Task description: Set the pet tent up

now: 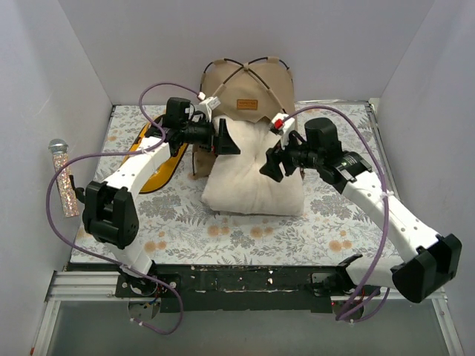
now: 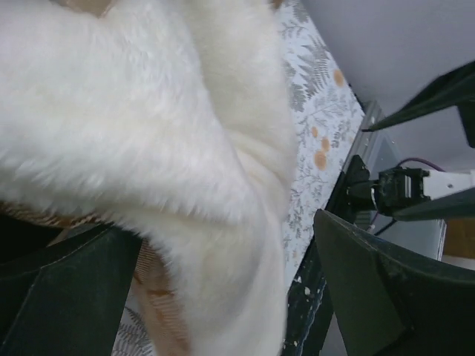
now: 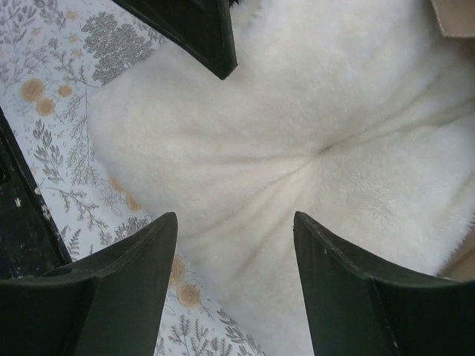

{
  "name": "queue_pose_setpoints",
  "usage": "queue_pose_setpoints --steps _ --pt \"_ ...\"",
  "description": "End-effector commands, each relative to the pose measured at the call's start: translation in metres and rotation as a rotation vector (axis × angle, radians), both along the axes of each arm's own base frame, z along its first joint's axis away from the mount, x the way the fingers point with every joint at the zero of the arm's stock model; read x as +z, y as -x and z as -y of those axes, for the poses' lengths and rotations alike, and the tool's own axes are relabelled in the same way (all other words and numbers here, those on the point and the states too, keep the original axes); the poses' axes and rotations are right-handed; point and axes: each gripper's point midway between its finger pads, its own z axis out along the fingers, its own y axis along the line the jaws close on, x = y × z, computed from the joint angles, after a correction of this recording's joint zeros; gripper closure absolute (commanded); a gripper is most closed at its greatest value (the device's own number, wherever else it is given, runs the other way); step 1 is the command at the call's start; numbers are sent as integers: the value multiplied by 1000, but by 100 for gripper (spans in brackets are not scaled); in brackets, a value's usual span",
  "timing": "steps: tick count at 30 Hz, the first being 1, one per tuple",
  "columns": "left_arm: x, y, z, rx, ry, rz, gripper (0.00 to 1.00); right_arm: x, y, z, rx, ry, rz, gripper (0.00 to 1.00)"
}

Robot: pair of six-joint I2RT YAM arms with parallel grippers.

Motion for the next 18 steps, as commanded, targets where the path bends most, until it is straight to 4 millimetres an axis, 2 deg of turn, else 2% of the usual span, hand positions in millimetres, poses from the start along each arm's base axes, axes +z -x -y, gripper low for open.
queue_pose_setpoints --steps 1,5,7,11,14,17,18 --pt "65 23 1 -93 64 211 2 -1 23 12 111 45 94 28" --pt "39 15 -24 7 -123 188 2 -7 30 29 103 119 112 28" --pt "30 19 -41 52 -202 190 2 -15 28 50 54 170 89 28" --pt "26 36 -74 115 -266 243 2 -37 33 91 -11 223 -34 27" --pt "10 60 -89 60 -320 234 2 -51 52 106 78 275 -54 26" --pt "1 111 -86 -183 -290 282 2 -71 69 116 167 327 1 25" --pt "-9 126 -88 -228 -292 294 2 -78 75 117 193 334 1 25"
